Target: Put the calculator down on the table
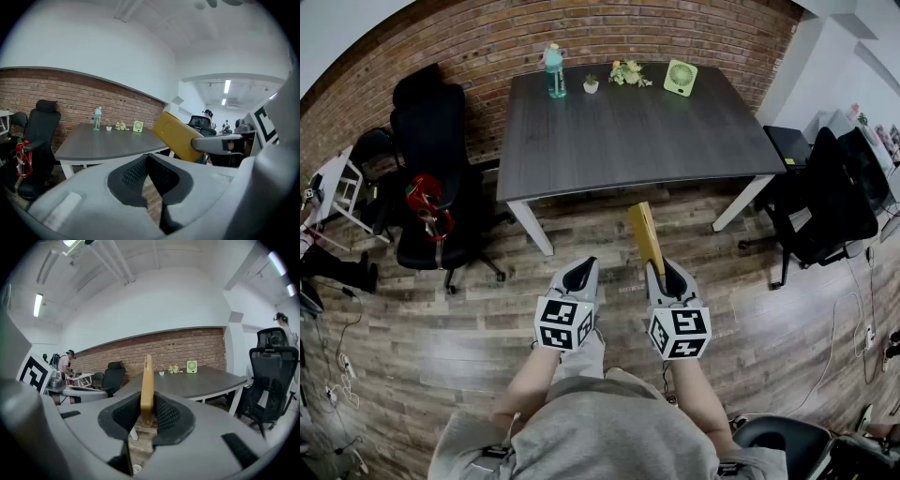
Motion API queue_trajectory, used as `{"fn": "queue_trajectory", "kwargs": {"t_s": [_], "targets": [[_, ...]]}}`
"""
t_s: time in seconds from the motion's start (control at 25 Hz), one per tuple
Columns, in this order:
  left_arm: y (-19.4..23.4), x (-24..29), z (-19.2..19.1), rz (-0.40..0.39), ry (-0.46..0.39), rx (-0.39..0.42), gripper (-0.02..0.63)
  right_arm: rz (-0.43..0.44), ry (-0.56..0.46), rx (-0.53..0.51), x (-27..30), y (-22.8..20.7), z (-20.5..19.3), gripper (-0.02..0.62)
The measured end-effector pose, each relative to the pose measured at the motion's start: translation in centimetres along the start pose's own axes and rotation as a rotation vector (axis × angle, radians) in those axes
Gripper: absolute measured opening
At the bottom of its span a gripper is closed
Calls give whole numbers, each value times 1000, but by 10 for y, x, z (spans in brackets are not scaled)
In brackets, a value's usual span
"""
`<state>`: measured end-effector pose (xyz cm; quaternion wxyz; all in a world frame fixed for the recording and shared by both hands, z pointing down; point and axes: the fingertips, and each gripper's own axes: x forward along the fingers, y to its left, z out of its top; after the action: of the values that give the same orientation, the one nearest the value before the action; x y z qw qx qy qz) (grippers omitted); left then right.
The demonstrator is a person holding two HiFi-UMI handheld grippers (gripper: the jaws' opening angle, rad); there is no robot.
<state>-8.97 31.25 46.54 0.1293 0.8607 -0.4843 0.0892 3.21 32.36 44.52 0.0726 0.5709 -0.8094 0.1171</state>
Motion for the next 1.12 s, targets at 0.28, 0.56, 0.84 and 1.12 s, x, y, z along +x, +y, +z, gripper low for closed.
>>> {"fn": "queue_trajectory", "kwargs": {"t_s": [0.28, 0.56, 0.84, 1.12], "targets": [[-59, -76, -25, -21, 1, 29, 18, -10, -4, 9, -91, 23, -30, 83], [-79, -108, -28, -32, -39, 31, 18, -9, -19, 5, -132, 36, -39, 83], [-86, -118, -29, -39, -55, 29, 18, -3, -22, 0, -143, 44, -41, 83], [-94, -120, -29, -37, -61, 37, 18, 2, -38, 25, -148, 40, -39, 83]]}}
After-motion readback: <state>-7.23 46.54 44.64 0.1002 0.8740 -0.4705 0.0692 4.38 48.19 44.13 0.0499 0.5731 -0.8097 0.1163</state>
